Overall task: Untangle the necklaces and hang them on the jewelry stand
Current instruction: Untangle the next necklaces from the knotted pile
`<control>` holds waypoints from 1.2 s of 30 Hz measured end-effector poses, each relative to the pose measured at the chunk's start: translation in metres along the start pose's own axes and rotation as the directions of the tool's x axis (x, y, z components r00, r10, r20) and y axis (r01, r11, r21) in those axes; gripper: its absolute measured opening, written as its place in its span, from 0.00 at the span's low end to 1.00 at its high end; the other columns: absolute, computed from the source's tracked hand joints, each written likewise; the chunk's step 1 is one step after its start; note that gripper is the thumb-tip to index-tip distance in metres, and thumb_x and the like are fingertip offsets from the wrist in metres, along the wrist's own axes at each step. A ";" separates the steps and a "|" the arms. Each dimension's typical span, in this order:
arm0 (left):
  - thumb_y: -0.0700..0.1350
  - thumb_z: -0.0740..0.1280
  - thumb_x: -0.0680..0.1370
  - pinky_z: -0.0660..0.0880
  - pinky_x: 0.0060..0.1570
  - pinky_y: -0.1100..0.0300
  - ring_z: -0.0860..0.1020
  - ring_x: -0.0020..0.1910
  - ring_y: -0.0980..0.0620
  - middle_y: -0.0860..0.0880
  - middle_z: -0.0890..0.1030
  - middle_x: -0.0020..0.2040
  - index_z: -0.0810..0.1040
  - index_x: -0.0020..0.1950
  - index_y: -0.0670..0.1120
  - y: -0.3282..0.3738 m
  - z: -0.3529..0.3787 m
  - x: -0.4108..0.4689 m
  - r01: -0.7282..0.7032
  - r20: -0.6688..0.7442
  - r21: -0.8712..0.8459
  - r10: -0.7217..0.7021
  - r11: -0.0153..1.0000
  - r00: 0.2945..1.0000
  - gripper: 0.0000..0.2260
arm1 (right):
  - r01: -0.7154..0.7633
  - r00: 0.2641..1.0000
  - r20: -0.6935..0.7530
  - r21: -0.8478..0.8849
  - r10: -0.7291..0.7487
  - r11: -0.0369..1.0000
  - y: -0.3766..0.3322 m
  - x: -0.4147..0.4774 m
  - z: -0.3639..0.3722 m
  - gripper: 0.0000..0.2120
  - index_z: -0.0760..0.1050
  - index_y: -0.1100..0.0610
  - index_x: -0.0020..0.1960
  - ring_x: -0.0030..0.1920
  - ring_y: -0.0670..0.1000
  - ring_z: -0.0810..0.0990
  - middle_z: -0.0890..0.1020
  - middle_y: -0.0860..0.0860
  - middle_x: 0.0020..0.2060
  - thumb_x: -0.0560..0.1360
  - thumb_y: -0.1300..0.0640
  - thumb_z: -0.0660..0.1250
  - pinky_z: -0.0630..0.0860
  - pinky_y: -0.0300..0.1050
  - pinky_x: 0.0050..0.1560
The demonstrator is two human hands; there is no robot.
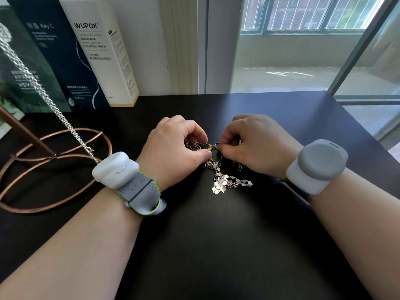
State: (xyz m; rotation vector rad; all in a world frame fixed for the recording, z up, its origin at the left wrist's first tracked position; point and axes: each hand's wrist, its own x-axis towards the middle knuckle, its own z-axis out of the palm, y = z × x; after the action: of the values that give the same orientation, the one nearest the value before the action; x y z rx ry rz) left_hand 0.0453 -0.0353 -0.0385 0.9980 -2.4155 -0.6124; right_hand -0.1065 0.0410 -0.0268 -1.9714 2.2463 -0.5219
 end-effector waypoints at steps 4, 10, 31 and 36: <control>0.51 0.73 0.68 0.67 0.55 0.58 0.70 0.52 0.55 0.55 0.74 0.45 0.81 0.48 0.56 -0.001 -0.002 0.001 0.007 0.014 0.006 -0.007 1.000 1.000 0.09 | -0.046 0.999 -0.018 0.074 0.047 0.996 0.003 -0.002 -0.004 0.04 0.80 0.50 0.39 0.39 0.45 0.73 0.74 0.42 0.34 0.71 0.53 0.67 0.68 0.37 0.42; 0.49 0.72 0.71 0.68 0.57 0.57 0.70 0.52 0.54 0.55 0.76 0.45 0.81 0.48 0.57 -0.002 0.002 0.002 -0.018 -0.007 -0.002 0.018 1.000 1.000 0.07 | -0.030 0.999 0.034 0.078 0.028 0.996 0.010 -0.006 -0.009 0.03 0.79 0.48 0.39 0.37 0.43 0.73 0.74 0.41 0.35 0.69 0.50 0.69 0.68 0.33 0.42; 0.49 0.67 0.75 0.65 0.58 0.53 0.67 0.50 0.54 0.54 0.74 0.47 0.78 0.44 0.53 -0.006 0.004 0.003 -0.058 0.014 0.081 0.057 0.995 0.998 0.02 | -0.215 0.942 -0.004 0.762 0.336 0.611 0.019 -0.010 -0.015 0.04 0.81 0.62 0.38 0.36 0.50 0.75 0.82 0.61 0.37 0.68 0.60 0.71 0.71 0.41 0.38; 0.49 0.68 0.75 0.64 0.58 0.54 0.67 0.51 0.54 0.54 0.74 0.47 0.79 0.44 0.54 -0.005 0.002 0.002 -0.041 0.014 0.077 0.040 0.996 0.999 0.01 | -0.215 0.932 0.084 0.911 0.353 0.350 0.015 -0.012 -0.018 0.05 0.77 0.63 0.37 0.42 0.56 0.81 0.84 0.64 0.43 0.72 0.67 0.67 0.76 0.48 0.41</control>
State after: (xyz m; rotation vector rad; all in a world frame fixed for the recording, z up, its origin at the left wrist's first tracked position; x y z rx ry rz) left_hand 0.0451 -0.0397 -0.0426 0.9759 -2.4808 -0.5152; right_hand -0.1245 0.0573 -0.0164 -0.9276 1.6057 -1.4662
